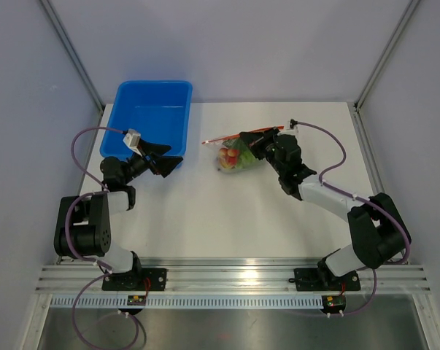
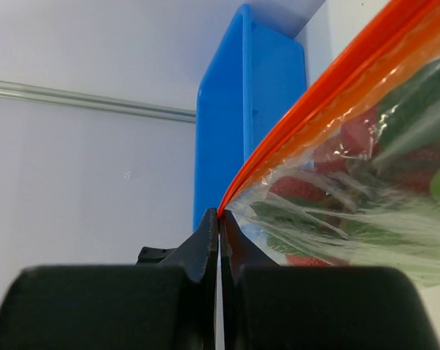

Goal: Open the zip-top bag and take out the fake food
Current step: Pick up the zipper food storage bag at the corner of the board.

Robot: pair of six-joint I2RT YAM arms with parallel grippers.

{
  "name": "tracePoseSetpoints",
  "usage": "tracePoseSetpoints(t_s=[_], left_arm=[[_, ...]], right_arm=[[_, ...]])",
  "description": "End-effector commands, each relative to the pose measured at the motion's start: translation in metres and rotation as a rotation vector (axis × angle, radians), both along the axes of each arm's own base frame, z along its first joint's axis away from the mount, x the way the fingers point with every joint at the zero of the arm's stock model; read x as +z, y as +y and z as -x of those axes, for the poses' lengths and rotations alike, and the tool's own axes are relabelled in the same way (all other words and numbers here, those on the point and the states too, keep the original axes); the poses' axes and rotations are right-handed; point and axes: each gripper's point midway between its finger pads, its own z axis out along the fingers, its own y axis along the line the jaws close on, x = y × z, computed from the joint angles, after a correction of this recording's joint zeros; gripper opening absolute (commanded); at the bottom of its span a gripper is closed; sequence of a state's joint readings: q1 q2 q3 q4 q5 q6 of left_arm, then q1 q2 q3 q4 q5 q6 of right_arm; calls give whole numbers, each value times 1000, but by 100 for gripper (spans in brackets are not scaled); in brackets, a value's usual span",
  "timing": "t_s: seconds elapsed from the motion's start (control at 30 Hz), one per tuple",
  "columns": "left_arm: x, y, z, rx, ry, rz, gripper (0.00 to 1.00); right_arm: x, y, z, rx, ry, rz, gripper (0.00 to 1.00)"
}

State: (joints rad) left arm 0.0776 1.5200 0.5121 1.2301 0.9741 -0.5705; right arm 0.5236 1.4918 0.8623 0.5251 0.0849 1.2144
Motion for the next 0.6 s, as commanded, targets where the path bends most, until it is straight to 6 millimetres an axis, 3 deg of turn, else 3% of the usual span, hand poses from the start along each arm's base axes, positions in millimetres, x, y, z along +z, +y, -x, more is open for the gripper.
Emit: tracePoseSetpoints(t_s=[0.0,0.23,0.4,0.57], left_arm=[[76,-11,18,-56,-465,-44,99],[77,-25,39,-114,-536,-89,99],[65,-41,49,-150,-609,-141,99],[57,-43,50,-152,-660,-185,99]], right_arm=[[46,8,11,34,-115,-53,0],[51,30,24,89,-127,-61,0],[54,44,32,126,-136,-64,0],[52,55,35,152,-129,-65,0]])
